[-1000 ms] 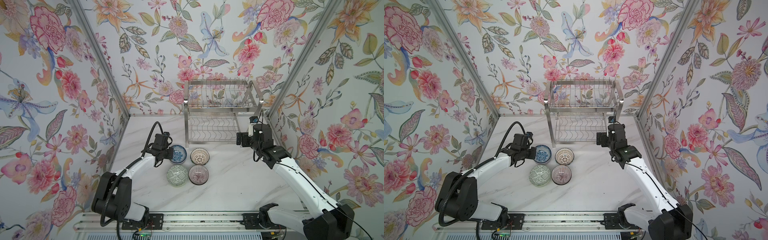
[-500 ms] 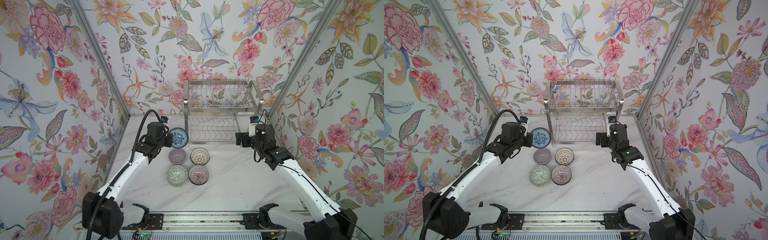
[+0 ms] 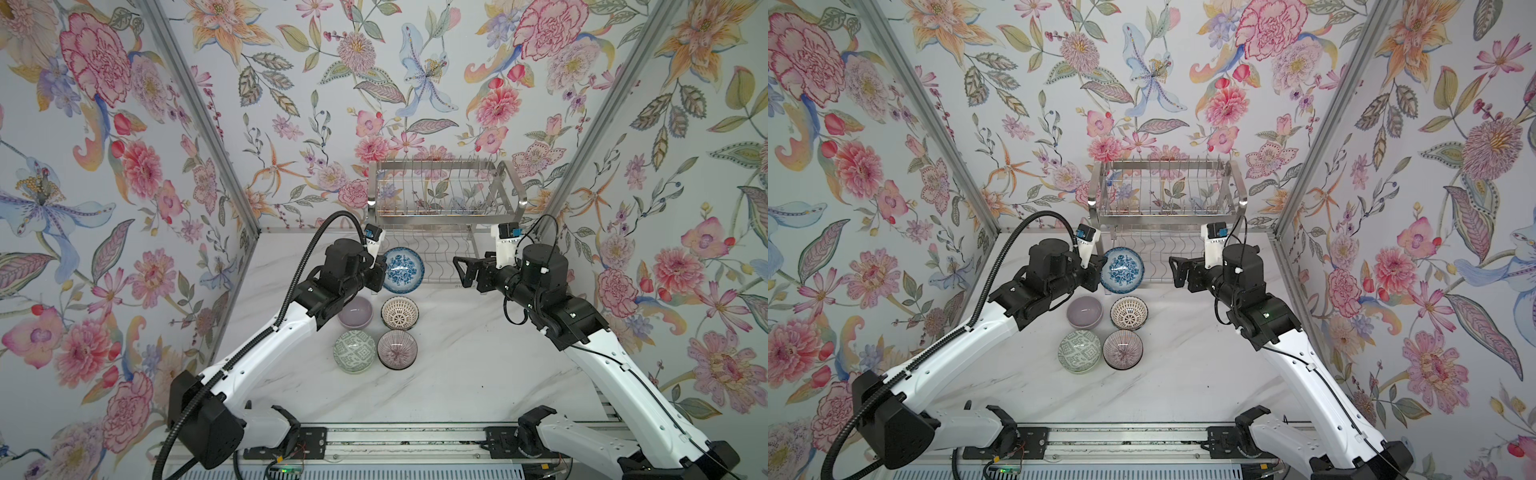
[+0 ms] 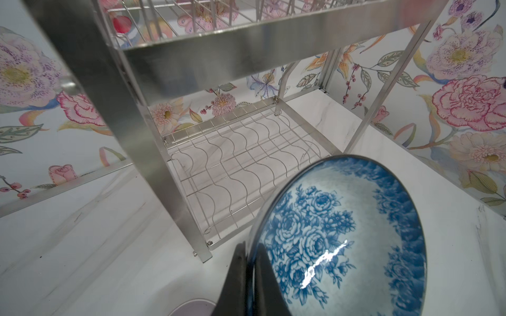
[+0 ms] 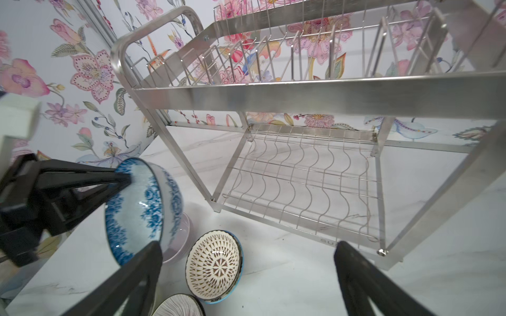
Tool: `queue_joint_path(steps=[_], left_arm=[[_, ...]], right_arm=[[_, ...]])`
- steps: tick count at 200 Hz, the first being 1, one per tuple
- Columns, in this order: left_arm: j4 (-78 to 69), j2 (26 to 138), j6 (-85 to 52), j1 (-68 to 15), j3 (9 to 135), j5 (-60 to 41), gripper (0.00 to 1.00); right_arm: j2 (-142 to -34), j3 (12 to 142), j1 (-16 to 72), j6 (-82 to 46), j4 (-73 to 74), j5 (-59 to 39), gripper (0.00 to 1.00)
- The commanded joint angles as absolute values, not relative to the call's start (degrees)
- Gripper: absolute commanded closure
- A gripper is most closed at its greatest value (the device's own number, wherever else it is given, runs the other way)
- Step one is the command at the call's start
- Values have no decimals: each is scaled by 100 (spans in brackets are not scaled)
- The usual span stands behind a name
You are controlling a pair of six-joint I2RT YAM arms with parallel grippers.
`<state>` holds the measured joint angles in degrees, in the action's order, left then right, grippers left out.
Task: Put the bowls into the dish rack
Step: 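Lift the blue floral bowl upright with the left gripper toward the right gripper, then grasp the bowl rim with the right gripper while the left gripper holds it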
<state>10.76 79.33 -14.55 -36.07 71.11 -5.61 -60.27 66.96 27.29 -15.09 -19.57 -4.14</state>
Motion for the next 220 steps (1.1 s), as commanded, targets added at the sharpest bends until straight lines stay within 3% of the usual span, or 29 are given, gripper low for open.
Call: queue_joint_path(steps=[1,79,158,220], left_arm=[[466,8281,-1568,-3838,7631,-734,100],[40,8735,-1656,-4199,8023,-708,100],[-57,8732,-1663,-4289,7975,-606,100],[-86,8752,-1689,-4316,8026,-510,100]], right_arm=[[-6079,6680,2926,-1838,-1639,-642,1],[-6665,6669,3584,-2090,-1673,809,6],[-6974,6680,3665,-2220,-1652,1301,40],[-7084,6645,3672,-2312,-1533,1135,59]])
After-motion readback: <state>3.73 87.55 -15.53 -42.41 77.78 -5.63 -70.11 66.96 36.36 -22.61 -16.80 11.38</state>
